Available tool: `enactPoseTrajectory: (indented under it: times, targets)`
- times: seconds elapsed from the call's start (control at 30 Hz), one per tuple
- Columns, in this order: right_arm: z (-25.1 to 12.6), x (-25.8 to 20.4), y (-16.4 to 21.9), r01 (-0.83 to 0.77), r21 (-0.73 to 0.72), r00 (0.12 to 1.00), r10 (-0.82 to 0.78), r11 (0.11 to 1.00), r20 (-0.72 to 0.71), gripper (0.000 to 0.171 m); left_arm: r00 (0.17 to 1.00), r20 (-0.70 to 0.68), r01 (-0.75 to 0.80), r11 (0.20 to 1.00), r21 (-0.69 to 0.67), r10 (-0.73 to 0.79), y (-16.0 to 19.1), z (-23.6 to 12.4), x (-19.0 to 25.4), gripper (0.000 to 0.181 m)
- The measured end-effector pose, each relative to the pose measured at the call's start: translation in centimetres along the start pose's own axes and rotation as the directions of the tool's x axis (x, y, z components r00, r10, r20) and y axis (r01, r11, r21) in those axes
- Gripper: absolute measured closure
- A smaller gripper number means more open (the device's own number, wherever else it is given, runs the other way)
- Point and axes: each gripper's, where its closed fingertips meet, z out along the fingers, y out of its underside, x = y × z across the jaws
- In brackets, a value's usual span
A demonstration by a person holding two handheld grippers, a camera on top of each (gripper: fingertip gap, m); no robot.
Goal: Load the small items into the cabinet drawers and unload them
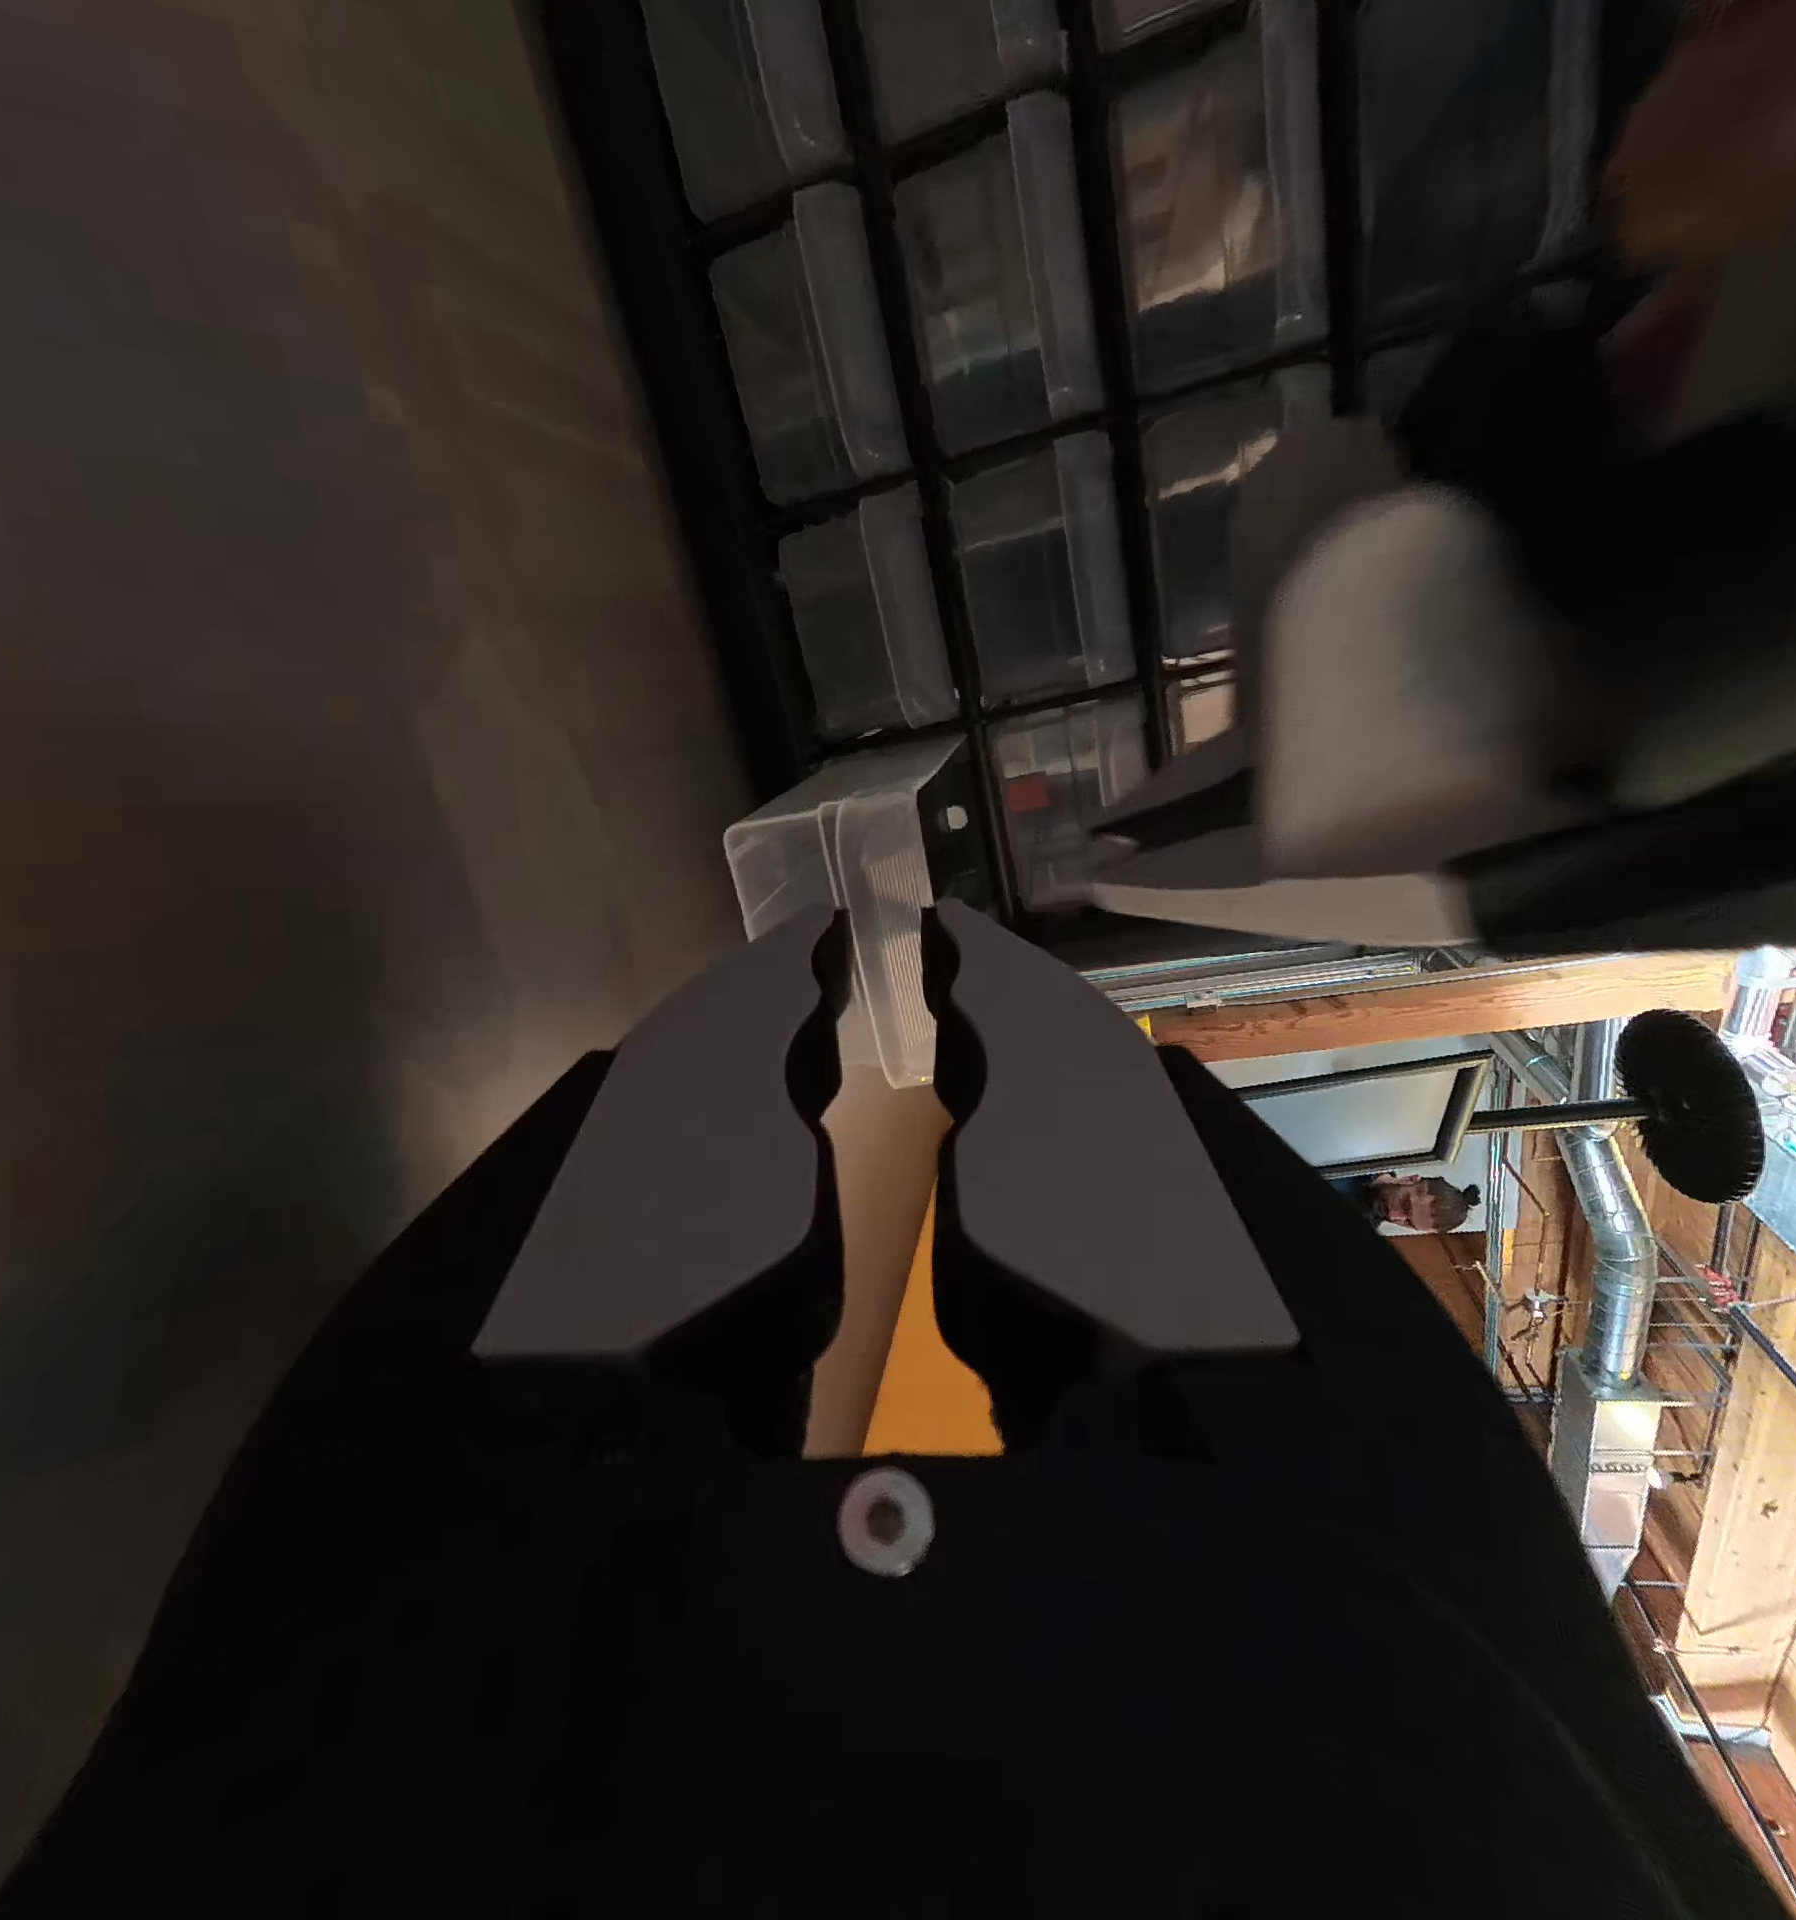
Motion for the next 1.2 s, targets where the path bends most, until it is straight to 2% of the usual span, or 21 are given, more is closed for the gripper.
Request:
enactPoseTrajectory:
  times: [0.1, 0.2, 0.47, 0.67, 0.87, 1.03, 1.2]
  targets:
    - [-0.3, -0.1, -0.2, 0.009, 0.007, 1.0, -0.009, 1.0, -0.001, 0.158, 0.999, 0.049, 0.002, 0.991, -0.137, 0.005, 0.7, 1.8, -0.8, 0.171]
    - [-0.5, 0.0, -0.4, 0.011, 0.017, 1.0, -0.011, 1.0, -0.004, 0.158, 0.998, 0.065, -0.007, 0.98, -0.201, 0.021, 0.9, 3.3, -1.1, 0.171]
    - [-1.0, -0.1, -0.3, -0.001, 0.023, 1.0, 0.001, 1.0, 0.006, 0.157, 0.995, 0.092, -0.018, 0.966, -0.258, 0.043, 1.1, 5.6, -2.0, 0.171]
    - [-1.0, -0.3, -0.4, -0.003, 0.03, 1.0, 0.002, 1.0, 0.021, 0.157, 0.999, 0.031, -0.005, 0.955, -0.298, 0.015, 1.0, 6.2, -1.5, 0.171]
    - [-1.0, -0.5, -0.3, -0.002, 0.028, 0.999, 0.001, 1.0, 0.038, 0.157, 0.998, 0.051, -0.021, 0.941, -0.339, 0.041, 1.2, 6.5, -1.7, 0.171]
    - [-0.9, -0.6, -0.2, -0.012, 0.025, 0.999, 0.011, 1.0, 0.043, 0.157, 0.994, 0.102, -0.004, 0.963, -0.271, 0.033, 0.8, 5.9, -2.1, 0.163]
    - [-0.7, -0.7, -0.1, -0.009, 0.02, 0.999, 0.008, 1.0, 0.043, 0.157, 0.989, 0.147, -0.004, 0.994, -0.112, 0.021, 1.7, 1.0, -1.6, 0.159]
